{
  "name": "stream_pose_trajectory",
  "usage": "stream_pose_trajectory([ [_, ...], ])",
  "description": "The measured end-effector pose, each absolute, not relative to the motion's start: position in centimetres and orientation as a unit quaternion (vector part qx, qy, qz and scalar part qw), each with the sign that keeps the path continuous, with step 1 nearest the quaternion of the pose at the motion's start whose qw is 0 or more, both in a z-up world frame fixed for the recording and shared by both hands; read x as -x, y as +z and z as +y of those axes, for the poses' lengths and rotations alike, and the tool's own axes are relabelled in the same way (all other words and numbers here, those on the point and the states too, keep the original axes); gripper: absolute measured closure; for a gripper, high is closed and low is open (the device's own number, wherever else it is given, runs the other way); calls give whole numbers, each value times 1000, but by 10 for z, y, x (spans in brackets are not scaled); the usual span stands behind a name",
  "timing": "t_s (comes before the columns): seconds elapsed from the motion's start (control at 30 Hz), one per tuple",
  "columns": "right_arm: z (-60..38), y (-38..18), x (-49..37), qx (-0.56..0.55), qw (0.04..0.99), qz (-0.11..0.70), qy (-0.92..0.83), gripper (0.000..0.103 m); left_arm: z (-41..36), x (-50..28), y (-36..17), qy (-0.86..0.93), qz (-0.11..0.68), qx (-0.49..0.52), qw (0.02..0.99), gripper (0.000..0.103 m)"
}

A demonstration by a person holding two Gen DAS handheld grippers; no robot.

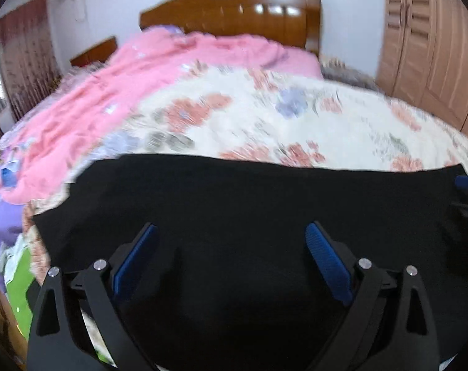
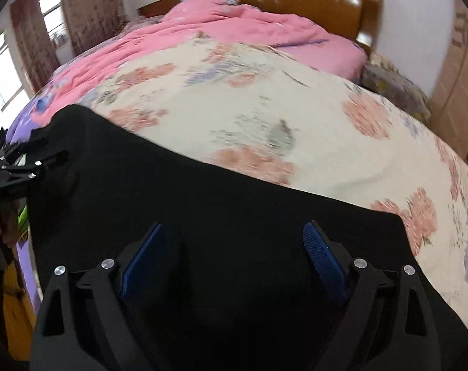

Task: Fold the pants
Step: 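Lay the leg down on the bed and open both grippers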

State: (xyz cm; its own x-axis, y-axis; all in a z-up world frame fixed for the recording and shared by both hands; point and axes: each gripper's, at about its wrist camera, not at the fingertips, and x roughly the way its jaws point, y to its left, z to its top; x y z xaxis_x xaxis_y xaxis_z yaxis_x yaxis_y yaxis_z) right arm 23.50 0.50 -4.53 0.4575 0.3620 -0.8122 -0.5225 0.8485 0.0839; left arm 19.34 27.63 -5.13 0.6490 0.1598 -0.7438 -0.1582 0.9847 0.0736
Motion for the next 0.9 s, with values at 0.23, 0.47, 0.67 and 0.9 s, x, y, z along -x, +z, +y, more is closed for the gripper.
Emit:
stream_pose_trajectory([
  [0.23,-1,-65,-241,150,848,442,252,14,295,-221,-84,80,454,50,886,1],
  [0.47,-26,-55,-213,148,856,449,210,14,284,-207,-68,132,449,19,883,2],
  [0.67,-64,-67,-197,137,848,470,205,11,279,-194,-81,122,441,13,889,1],
  [0.9,-110,-45,-154,145,869,450,143,11,244,-182,-47,115,424,10,899,2],
])
